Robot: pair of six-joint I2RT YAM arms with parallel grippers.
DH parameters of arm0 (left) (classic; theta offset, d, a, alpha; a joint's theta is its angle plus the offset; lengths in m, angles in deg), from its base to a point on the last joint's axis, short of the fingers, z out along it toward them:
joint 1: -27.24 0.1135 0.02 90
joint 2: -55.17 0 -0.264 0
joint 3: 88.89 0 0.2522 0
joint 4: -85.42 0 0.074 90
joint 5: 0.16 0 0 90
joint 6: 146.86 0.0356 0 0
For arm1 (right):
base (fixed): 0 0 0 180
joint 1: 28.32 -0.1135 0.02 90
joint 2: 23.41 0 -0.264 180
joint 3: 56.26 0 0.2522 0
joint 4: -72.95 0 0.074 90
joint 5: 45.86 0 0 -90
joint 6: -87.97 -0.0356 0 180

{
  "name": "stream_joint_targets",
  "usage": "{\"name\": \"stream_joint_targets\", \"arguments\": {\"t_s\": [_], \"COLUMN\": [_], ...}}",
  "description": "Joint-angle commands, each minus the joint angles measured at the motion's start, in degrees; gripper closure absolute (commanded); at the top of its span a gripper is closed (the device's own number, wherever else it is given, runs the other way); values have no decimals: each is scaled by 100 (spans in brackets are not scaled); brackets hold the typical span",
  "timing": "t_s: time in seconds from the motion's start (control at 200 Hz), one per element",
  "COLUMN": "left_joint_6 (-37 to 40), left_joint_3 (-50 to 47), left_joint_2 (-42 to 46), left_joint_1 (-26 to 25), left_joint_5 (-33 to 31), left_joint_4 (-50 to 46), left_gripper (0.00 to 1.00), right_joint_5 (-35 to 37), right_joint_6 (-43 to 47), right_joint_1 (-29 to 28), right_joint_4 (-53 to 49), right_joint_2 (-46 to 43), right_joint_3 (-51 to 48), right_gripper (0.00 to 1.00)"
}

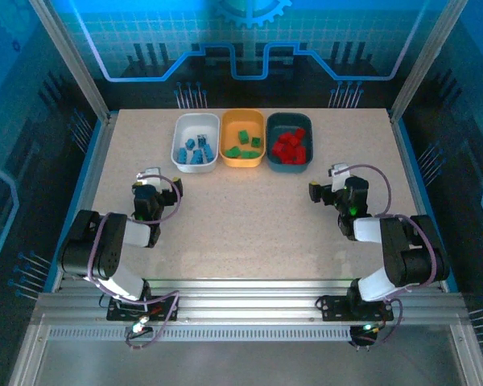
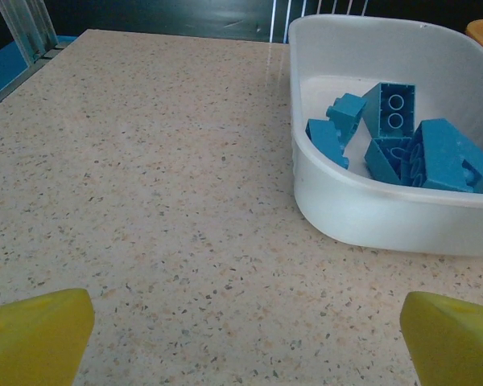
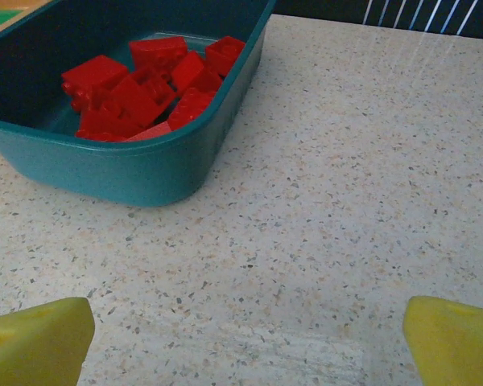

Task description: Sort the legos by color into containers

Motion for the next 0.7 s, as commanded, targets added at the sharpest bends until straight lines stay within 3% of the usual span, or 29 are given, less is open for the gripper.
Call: {"name": "stream_joint_targets", "arguments": {"t_s": [0.0, 0.695], "left_joint_6": [-44, -16], "left_joint_3": [117, 184], "left_joint_2": [121, 120], "left_joint_1": [57, 48], "left_joint_5": [-38, 77], "left_joint_4": [-55, -187], "left_gripper": [1, 1], "right_joint_5": [105, 118], "right_joint_6": [-43, -27], "right_joint_1": [-44, -51], "right_joint_4": [70, 52], "right_joint_2": [-25, -39], "right_joint_3": [76, 83], "right_gripper": [0, 0]}}
